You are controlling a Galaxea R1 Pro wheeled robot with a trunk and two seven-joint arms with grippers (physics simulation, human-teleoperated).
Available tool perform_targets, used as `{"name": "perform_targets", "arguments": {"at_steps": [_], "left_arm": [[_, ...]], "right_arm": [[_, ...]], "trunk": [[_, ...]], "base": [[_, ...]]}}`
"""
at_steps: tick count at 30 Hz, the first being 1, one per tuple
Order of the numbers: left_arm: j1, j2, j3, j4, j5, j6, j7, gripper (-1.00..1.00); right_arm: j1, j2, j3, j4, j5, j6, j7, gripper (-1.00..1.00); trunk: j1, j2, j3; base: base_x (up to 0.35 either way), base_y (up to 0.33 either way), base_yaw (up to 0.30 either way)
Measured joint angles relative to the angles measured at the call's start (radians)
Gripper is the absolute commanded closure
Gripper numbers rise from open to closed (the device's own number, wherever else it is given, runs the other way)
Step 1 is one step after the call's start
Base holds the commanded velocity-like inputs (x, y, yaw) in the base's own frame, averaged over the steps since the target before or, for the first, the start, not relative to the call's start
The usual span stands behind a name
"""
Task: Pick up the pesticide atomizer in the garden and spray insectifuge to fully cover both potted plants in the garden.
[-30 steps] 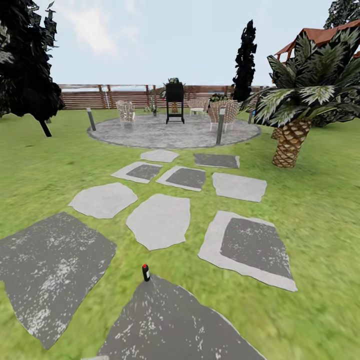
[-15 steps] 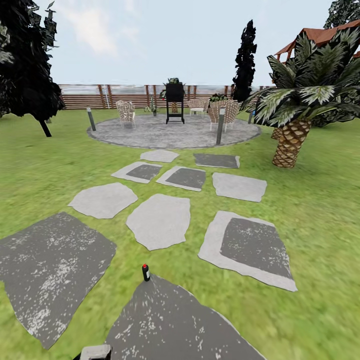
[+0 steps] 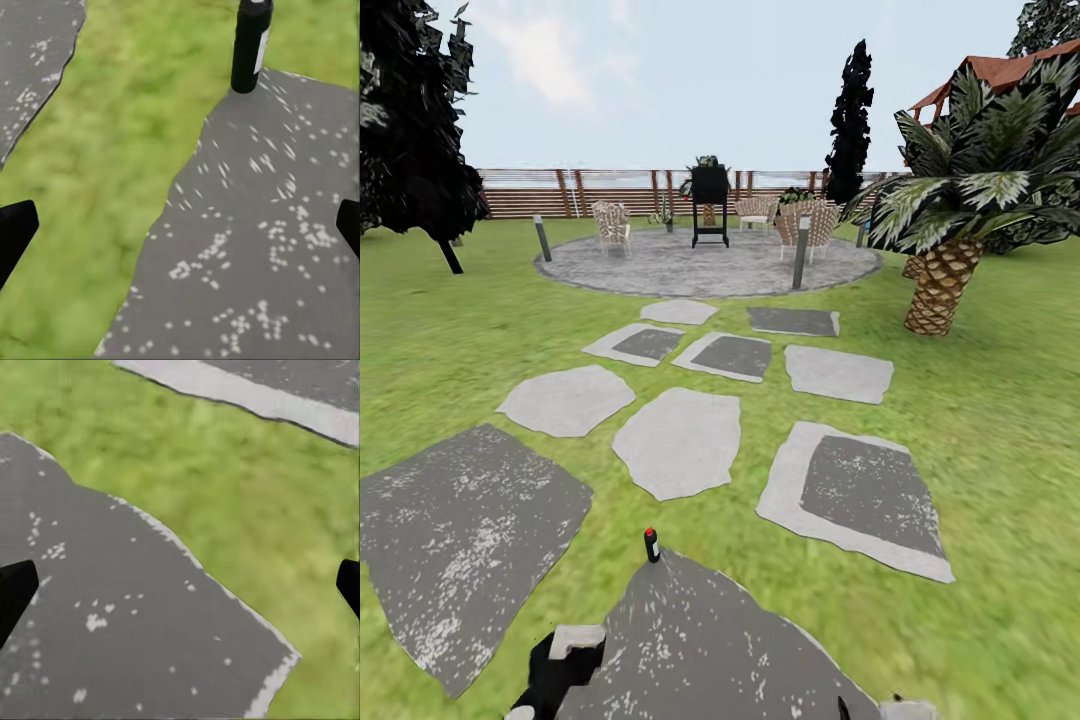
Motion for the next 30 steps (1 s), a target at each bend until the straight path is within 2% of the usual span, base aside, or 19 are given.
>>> {"name": "perform_targets", "arguments": {"at_steps": [1, 5, 18, 30], "left_arm": [[-0.026, 0.0, 0.0, -0.001, -0.001, -0.001, 0.001, -1.0], [-0.019, -0.001, 0.001, -0.001, 0.001, -0.006, 0.002, -1.0], [-0.018, 0.01, 0.007, -0.007, 0.006, -0.011, 0.003, -1.0], [-0.018, 0.004, 0.01, -0.005, 0.008, -0.011, 0.005, -1.0]], "right_arm": [[-0.002, 0.0, 0.001, -0.146, 0.008, 0.0, 0.0, -1.0], [-0.013, 0.001, 0.002, -0.203, 0.023, 0.001, 0.0, -1.0], [-0.021, 0.0, -0.005, -0.221, 0.019, 0.002, -0.003, -1.0], [-0.021, 0.0, 0.002, -0.214, 0.024, 0.002, 0.004, -1.0]], "trunk": [[0.0, 0.0, 0.001], [0.0, 0.0, 0.0], [0.0, 0.0, 0.0], [-0.001, 0.0, 0.0]], "base": [[0.0, 0.0, 0.0], [0.0, 0.0, 0.0], [0.02, 0.0, 0.0], [0.304, -0.065, 0.0]]}}
